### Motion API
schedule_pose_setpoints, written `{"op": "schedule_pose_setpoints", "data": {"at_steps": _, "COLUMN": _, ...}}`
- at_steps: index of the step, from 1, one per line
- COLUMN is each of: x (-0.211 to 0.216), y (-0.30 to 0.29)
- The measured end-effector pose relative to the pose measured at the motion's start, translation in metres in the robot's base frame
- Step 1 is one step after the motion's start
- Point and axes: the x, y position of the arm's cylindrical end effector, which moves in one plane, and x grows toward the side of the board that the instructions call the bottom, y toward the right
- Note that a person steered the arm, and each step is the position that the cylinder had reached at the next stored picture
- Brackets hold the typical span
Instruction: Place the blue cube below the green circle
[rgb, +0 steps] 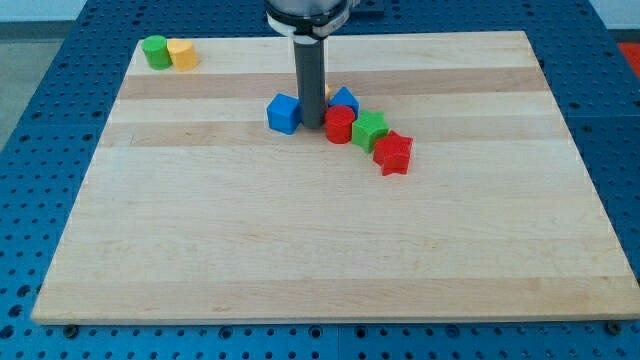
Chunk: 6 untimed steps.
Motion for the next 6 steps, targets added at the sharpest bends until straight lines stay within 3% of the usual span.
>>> {"op": "schedule_pose_setpoints", "data": {"at_steps": 3, "x": -0.001, "y": -0.109}}
{"op": "schedule_pose_setpoints", "data": {"at_steps": 5, "x": -0.05, "y": -0.173}}
{"op": "schedule_pose_setpoints", "data": {"at_steps": 6, "x": -0.051, "y": -0.199}}
